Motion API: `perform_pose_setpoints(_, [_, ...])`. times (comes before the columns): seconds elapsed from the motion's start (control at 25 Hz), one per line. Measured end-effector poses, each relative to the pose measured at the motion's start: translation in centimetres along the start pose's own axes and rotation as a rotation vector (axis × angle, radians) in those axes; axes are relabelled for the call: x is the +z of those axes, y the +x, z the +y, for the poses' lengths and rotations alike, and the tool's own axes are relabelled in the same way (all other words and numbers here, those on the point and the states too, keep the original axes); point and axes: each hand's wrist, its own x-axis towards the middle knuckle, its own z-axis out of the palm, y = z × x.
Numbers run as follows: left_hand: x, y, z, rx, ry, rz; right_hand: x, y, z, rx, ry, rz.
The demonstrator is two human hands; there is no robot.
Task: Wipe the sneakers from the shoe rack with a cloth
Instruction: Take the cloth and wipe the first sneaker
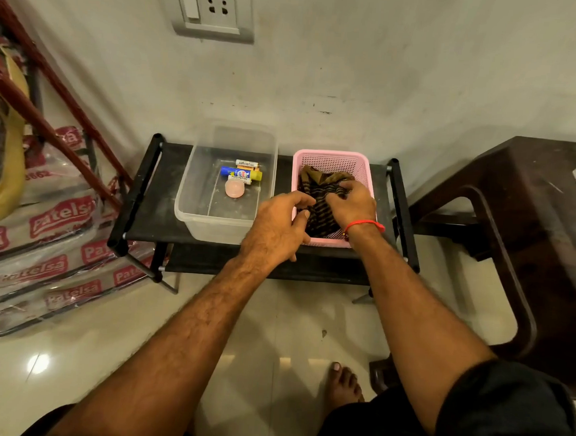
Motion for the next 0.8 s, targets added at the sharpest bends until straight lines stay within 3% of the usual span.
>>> perform_pose_setpoints(0.12, [-0.7,-0.4,0.9,0.027,0.001,0.010,-1.2,-0.9,-2.0,0.125,0.606,0.046])
perform_pose_setpoints(0.32, [-2.8,-2.1,3.3,0.080,-0.032,0.160,-5.5,-5.2,-5.8,0.080,0.994,-0.013])
perform_pose_setpoints(0.4, [-4.2,-4.7,4.9,-0.012,-0.195,0.181,-7.6,-8.6,-7.6,0.025,1.150,-0.116])
perform_pose_setpoints(0.52, [-6.8,-9.2,7.1,-0.294,-0.782,-0.079,-8.8,-14.7,-8.6,-0.035,1.300,-0.293])
perform_pose_setpoints(0.6, [-8.6,-12.5,7.8,-0.327,-0.994,-0.159,-8.7,-18.6,-8.2,-0.072,1.359,-0.426])
perform_pose_setpoints(0.8, [-13.1,-19.3,9.4,-0.203,-0.843,0.111,-9.0,-24.7,-8.5,-0.052,1.404,-0.625])
